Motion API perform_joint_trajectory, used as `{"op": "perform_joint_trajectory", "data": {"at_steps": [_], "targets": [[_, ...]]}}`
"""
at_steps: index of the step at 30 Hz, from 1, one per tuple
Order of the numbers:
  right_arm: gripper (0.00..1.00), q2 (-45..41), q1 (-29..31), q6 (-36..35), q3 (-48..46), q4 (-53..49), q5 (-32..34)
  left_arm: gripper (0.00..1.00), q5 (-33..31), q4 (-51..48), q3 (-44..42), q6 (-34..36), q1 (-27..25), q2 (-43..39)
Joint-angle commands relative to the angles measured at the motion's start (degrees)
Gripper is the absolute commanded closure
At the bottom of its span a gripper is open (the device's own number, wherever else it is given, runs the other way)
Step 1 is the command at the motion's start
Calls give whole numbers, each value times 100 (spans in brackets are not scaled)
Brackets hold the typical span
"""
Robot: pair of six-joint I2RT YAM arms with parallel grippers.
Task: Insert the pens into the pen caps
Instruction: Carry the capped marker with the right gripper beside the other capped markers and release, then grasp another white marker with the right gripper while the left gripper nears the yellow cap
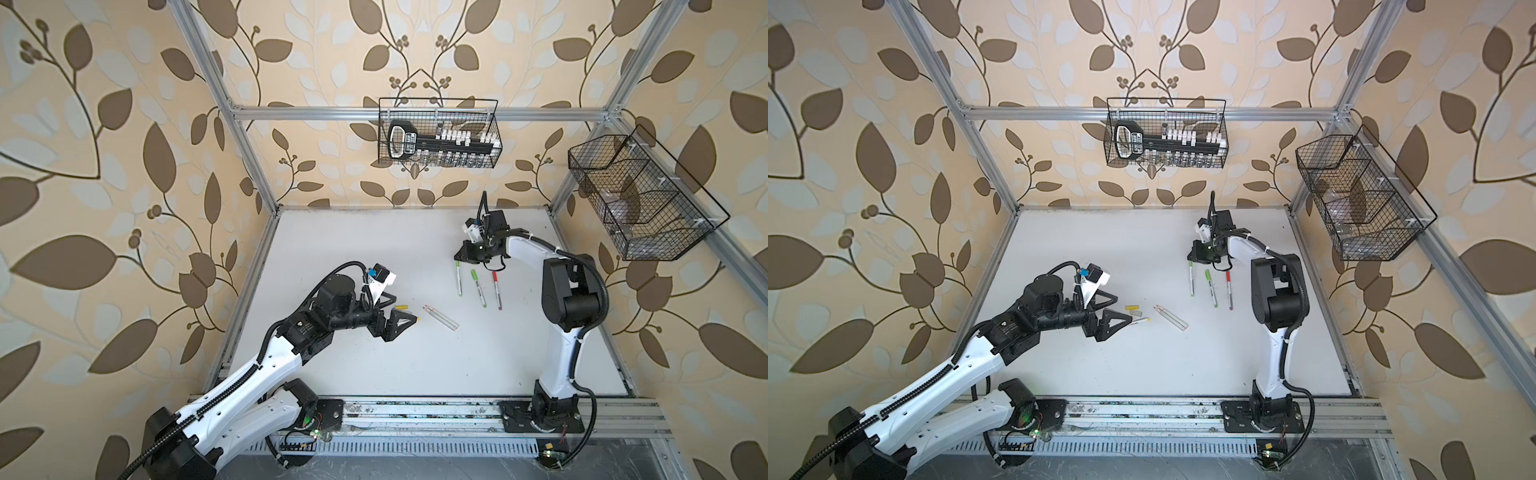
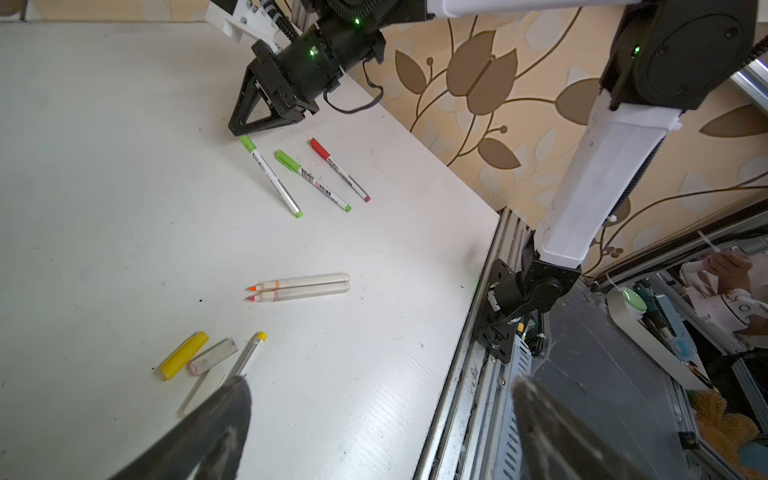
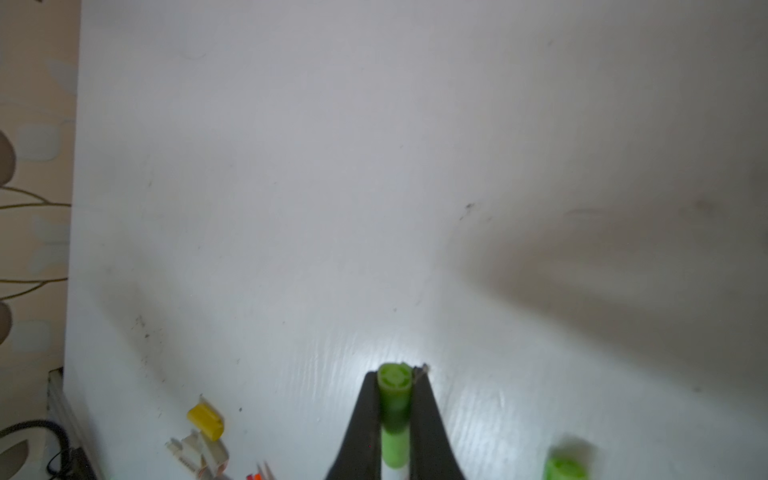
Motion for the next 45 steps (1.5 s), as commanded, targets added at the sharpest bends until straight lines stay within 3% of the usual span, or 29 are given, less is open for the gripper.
{"op": "perform_joint_trajectory", "data": {"at_steps": [1,11,17,26,29,33,38,45], "targets": [[100,354,-112,-564,464,-947,528,1,-58,38,149,-22,-7,4],[100,407,-510,-846,460,-1448,1892,1,7,39,226,-5,-8,138],[99,95,-570,-771,0,-1046,1127,1,53,11,320,17,0,293],[95,-5,-542,-642,-461,-861,1632,1,65,-32,360,27,1,329],[83,-226,-555,-537,-667,-736,1778,1,33,-33,343,21,2,353],[57,-766,-478,-487,-1049,-459,1658,1,-242,-12,275,-84,-2,440],[25,-2156,-164,-238,-2366,478,1216,1,-1037,-44,11,-502,6,504],[17,-3352,948,-90,-3839,1141,1135,1,-1511,-223,-305,-942,-3,1021]]}}
